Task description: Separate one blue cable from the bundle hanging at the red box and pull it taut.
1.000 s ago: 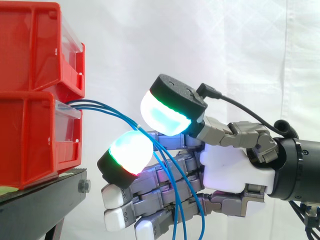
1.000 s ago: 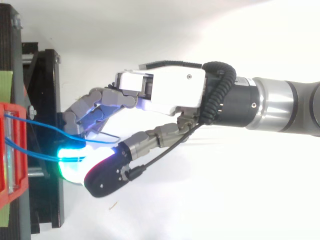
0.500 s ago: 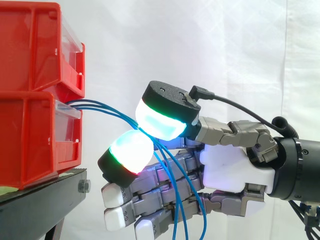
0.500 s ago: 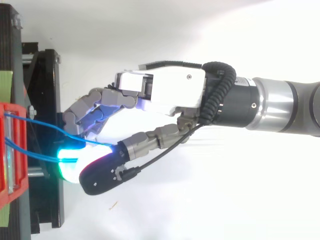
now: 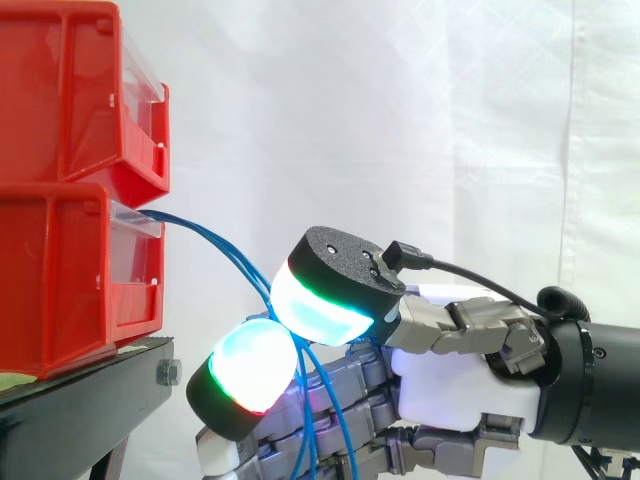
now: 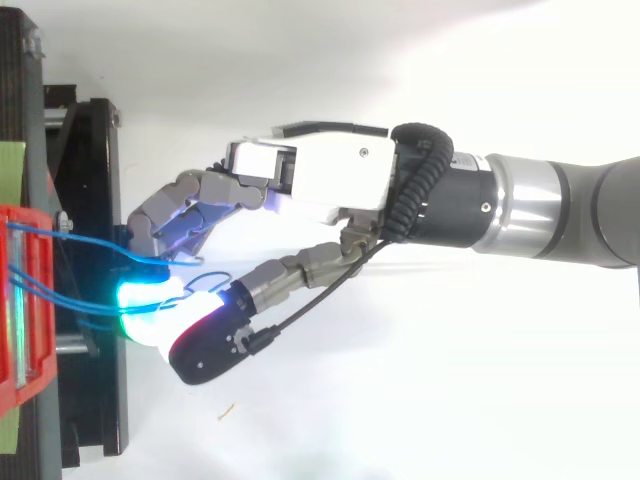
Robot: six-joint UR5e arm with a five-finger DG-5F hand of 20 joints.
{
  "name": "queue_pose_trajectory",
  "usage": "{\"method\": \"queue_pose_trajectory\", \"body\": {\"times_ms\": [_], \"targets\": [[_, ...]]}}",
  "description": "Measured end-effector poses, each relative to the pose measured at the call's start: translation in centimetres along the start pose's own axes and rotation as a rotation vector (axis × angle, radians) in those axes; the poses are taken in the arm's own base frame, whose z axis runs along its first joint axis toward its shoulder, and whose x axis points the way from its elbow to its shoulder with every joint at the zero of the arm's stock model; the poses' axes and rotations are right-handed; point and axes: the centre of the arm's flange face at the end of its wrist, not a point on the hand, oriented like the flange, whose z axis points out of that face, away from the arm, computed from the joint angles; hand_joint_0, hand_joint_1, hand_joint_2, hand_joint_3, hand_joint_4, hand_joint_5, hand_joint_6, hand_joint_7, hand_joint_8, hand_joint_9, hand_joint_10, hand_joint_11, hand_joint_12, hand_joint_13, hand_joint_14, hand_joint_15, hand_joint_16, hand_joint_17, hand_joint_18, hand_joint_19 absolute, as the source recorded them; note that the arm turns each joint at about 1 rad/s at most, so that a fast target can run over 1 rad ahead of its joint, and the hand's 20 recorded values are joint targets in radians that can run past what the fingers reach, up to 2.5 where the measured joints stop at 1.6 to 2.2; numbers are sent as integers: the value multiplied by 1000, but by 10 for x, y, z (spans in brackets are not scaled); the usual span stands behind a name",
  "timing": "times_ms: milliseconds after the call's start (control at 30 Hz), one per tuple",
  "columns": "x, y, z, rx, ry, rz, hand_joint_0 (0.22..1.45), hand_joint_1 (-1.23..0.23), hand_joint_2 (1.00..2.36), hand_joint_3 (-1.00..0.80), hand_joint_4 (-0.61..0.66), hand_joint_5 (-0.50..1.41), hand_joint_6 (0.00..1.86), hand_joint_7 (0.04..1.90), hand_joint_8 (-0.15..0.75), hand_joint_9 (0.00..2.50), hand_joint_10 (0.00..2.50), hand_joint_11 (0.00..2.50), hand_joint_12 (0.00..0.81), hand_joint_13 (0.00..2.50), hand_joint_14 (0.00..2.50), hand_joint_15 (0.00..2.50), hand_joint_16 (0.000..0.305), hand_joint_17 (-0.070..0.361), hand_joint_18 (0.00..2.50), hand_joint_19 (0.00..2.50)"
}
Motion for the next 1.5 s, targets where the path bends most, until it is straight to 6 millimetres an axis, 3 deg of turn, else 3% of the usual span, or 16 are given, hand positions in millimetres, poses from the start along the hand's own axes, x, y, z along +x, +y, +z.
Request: {"method": "queue_pose_trajectory", "body": {"times_ms": [267, 500, 767, 1167, 1500], "targets": [[2, -2, 1, -4, -15, -15, 527, -433, 1000, -500, 200, -198, 819, 936, 310, 801, 20, 644, 377, 707, 15, 450, 48, 108, 712, 561], [2, -2, 2, -8, -16, -15, 434, -534, 1000, -500, 245, -202, 804, 903, 341, 806, 16, 646, 417, 743, 14, 462, 56, 126, 778, 557], [2, 3, 5, -19, -18, -15, 529, -448, 1000, -500, 197, -195, 784, 952, 313, 812, 20, 651, 377, 737, 15, 470, 49, 109, 744, 583], [-9, 26, 22, -65, -34, -43, 620, -684, 1017, -263, 164, -207, 842, 971, 303, 809, 22, 679, 366, 738, 16, 483, 45, 102, 728, 577], [-8, 26, 20, -52, -24, -48, 670, -800, 1011, -358, 141, -210, 857, 920, 299, 807, 22, 714, 365, 742, 17, 488, 44, 99, 734, 556]]}}
